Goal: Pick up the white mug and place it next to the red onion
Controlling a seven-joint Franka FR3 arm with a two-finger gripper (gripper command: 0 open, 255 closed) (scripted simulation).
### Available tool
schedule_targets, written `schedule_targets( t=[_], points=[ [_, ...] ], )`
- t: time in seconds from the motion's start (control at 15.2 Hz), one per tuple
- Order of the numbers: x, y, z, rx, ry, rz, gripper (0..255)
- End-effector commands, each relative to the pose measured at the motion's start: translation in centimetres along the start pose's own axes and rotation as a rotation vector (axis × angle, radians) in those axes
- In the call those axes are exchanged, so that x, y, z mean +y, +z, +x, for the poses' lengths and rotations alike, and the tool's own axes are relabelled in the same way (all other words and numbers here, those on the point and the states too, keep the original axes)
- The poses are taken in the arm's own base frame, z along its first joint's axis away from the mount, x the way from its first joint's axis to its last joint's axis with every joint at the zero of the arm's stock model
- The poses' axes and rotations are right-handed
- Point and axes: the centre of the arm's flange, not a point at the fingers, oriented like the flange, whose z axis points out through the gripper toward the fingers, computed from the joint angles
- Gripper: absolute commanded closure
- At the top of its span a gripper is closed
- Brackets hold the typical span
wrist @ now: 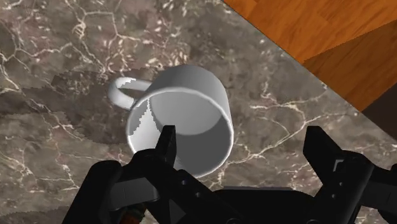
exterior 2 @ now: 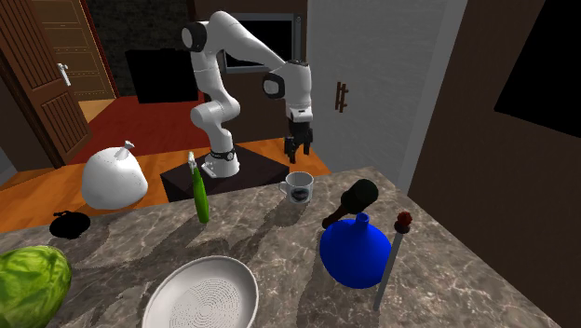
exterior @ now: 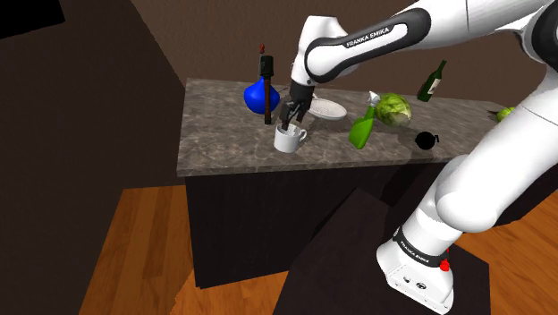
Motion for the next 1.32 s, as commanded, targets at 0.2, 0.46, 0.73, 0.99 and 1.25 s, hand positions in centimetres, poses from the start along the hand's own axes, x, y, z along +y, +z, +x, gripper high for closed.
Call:
schedule_targets(
  t=[0.2, 0.46, 0.73, 0.99, 1.25],
  points=[
    [-0.3, 4.7, 3.2, -0.012, -0.023, -0.020, 0],
    [-0.2, 6.8, 3.2, -0.012, -0.023, -0.020, 0],
    [-0.2, 8.2, 3.2, -0.012, -0.023, -0.020, 0],
    [-0.2, 8.2, 3.2, -0.012, -0.023, -0.020, 0],
    [-0.2, 8.2, 3.2, -0.012, -0.023, -0.020, 255]
  ],
)
